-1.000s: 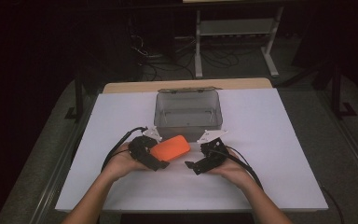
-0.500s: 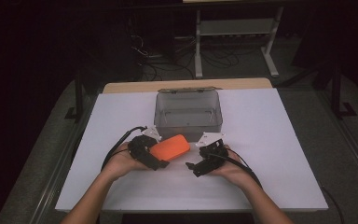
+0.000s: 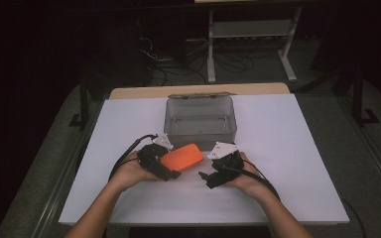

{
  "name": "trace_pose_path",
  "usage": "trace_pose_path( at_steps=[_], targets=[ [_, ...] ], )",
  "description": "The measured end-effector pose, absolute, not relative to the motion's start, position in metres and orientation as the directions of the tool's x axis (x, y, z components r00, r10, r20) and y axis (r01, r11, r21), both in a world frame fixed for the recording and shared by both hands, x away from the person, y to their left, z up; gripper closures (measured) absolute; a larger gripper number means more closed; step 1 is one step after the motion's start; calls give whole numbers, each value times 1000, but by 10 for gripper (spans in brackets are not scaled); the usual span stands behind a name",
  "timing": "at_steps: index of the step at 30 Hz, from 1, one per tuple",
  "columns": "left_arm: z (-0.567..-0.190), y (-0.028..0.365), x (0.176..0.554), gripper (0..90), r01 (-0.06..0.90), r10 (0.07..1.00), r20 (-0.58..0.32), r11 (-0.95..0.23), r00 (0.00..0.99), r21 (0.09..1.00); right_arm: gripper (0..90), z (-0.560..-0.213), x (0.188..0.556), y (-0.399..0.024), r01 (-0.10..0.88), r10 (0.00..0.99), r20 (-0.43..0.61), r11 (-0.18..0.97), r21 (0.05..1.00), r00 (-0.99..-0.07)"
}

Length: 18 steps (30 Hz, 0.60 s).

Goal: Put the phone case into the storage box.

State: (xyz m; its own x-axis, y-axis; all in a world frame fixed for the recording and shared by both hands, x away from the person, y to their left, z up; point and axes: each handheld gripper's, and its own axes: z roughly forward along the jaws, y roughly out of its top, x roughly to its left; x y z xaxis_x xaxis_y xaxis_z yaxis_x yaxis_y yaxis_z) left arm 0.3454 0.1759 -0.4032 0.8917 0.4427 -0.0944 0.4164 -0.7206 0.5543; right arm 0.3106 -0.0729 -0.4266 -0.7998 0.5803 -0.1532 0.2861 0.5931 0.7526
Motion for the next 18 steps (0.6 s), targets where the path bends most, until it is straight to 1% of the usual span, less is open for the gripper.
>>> trace_pose_path(
  at_steps=[7,18],
  targets=[
    [-404,176,345,157,413,440,-91,-726,894,550,20,-428,308,-71,260,570,-192,615,744,-799],
    [-402,175,345,157,402,429,-89,-728,899,555,20,-426,304,-67,187,542,-286,658,729,-790]
  ],
)
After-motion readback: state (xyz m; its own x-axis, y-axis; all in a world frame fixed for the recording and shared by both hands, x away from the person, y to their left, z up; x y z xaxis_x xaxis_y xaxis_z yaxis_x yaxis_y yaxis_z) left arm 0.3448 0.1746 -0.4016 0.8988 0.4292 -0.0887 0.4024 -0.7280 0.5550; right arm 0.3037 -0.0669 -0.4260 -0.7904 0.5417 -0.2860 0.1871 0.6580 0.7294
